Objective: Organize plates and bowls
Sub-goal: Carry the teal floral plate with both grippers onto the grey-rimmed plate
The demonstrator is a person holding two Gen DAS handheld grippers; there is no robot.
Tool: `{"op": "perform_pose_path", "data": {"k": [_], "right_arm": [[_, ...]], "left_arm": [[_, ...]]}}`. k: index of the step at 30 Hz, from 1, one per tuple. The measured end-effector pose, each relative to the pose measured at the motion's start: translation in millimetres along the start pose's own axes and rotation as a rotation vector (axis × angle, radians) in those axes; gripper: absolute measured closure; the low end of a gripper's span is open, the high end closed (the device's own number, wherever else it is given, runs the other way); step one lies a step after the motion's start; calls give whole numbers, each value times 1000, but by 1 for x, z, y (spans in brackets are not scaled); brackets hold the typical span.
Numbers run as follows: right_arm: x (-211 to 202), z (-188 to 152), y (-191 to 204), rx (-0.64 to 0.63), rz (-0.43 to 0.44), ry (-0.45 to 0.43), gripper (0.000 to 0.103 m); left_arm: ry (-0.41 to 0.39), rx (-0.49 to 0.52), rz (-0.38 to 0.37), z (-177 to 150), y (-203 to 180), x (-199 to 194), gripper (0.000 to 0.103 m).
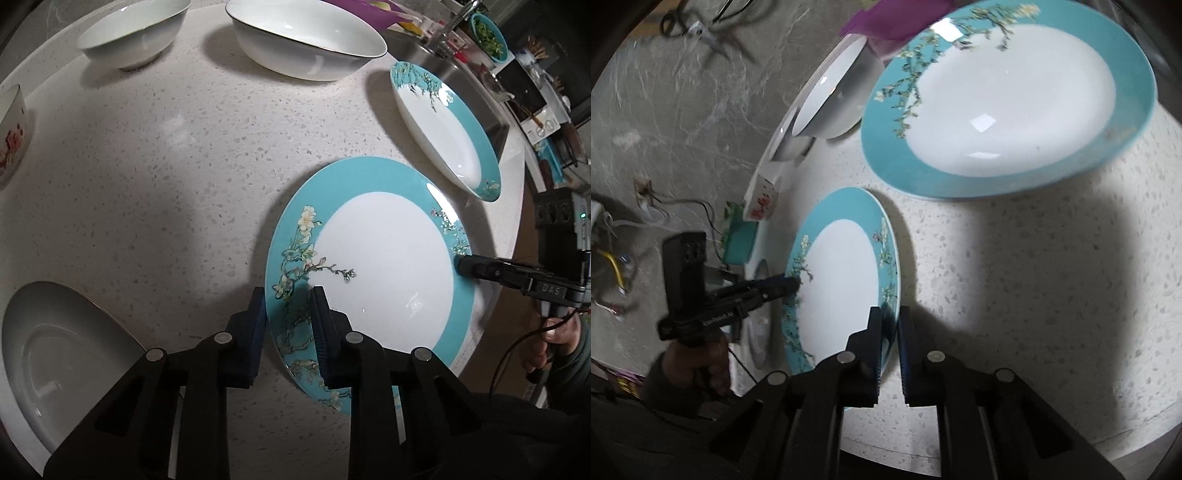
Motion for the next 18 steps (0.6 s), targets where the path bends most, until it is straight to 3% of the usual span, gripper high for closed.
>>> {"op": "perform_pose_path", "data": {"k": [11,18], "right_arm": [[-4,4,8,25,-48,-20,92],[-5,8,20,24,-66,-11,92]], "left_arm": [[2,-55,-15,-4,3,-4,82],[-33,-78,-4,-3,9,-30,82]]}}
Point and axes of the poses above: each gripper's, at about its wrist camera, not at the fingertips, and x roughly the way its jaws point, y to its left, z to its top, the point moved 10 cm from there along x, roughly the way its jaws point, and after that the axes turned 12 degrees about x, right-handed, at the moved point
